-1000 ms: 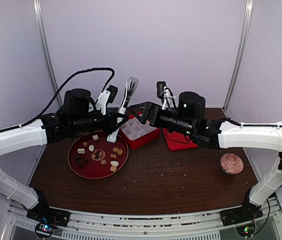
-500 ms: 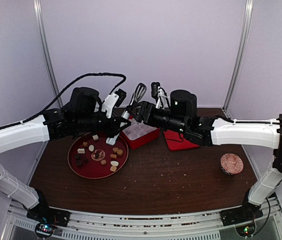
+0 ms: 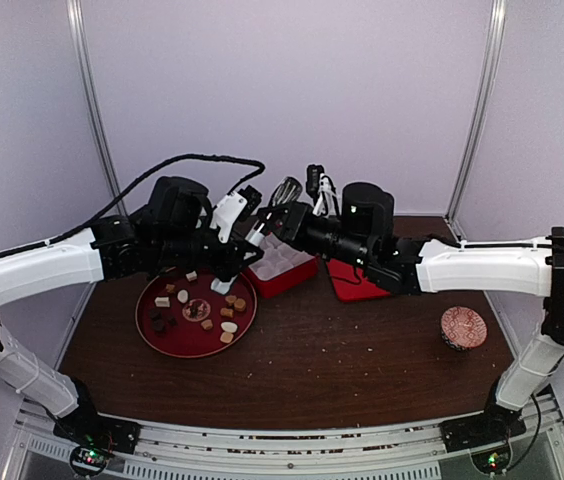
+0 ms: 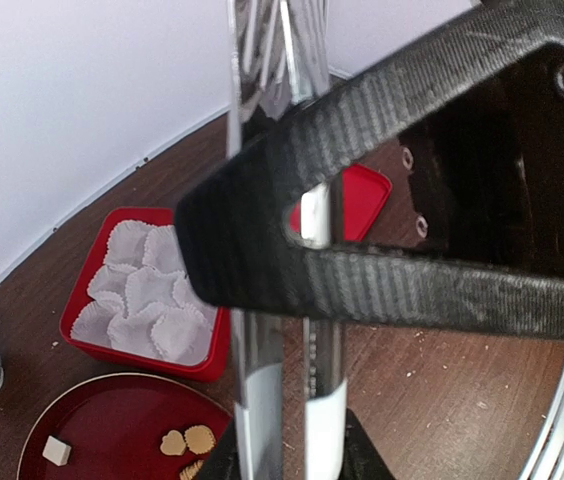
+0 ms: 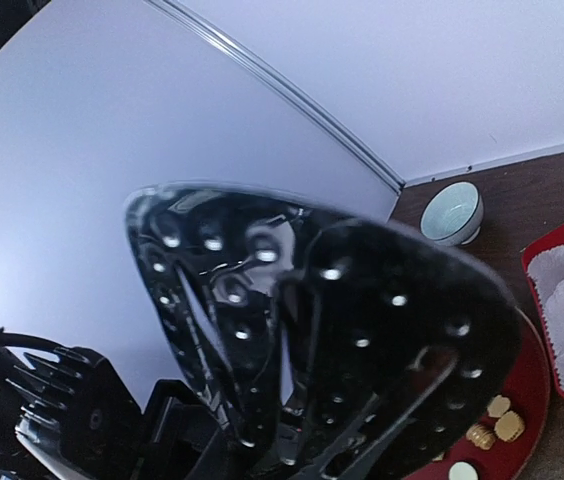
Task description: Pack the chocolate
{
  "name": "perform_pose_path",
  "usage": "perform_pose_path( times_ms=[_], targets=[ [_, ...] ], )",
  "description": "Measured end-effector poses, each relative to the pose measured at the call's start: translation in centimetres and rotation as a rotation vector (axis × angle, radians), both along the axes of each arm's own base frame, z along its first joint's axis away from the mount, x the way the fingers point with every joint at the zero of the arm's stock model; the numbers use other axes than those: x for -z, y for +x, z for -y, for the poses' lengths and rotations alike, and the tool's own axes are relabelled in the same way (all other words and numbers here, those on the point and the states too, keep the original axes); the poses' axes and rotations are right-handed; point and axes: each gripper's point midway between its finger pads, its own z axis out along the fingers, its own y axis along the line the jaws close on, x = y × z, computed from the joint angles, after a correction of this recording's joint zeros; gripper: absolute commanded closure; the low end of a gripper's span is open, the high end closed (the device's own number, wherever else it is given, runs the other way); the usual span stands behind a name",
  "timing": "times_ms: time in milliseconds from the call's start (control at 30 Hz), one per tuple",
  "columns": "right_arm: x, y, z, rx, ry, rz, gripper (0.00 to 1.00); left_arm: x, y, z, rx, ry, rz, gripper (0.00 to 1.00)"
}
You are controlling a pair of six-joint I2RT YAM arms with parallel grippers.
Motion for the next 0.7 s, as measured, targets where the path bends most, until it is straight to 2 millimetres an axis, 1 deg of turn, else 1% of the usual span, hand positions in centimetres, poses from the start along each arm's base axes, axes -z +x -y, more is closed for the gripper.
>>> perform_pose_path(
  times_ms=[133,233,333,433,567,700],
  targets=[
    [0.0,-0.1,0.0,-0.001,0.035,-0.012,0.88,0.0,0.1,0.0,-0.007,0.001,0.002,0.67],
    [0.4,0.0,0.3,0.003,0.065,-0.029,0.88,0.1,0.1,-0.1,-0.010,0.004,0.003,0.62],
    [0.9,0.6,0.9,0.027,0.078,-0.048,0.88,0.0,0.1,-0.1,-0.013,0.000,0.009,0.55],
    [1.4,1.2,1.5,0.049,0.087,-0.065,0.89,-0.1,0.2,-0.2,-0.020,-0.009,0.015,0.46],
    [1.7,1.5,2.0,0.068,0.107,-0.077,0.89,-0.1,0.1,-0.6,-0.039,-0.031,0.014,0.36],
    [2.4,1.8,2.5,0.083,0.119,-0.089,0.89,0.2,-0.1,-0.9,-0.054,-0.050,0.006,0.32]
  ],
)
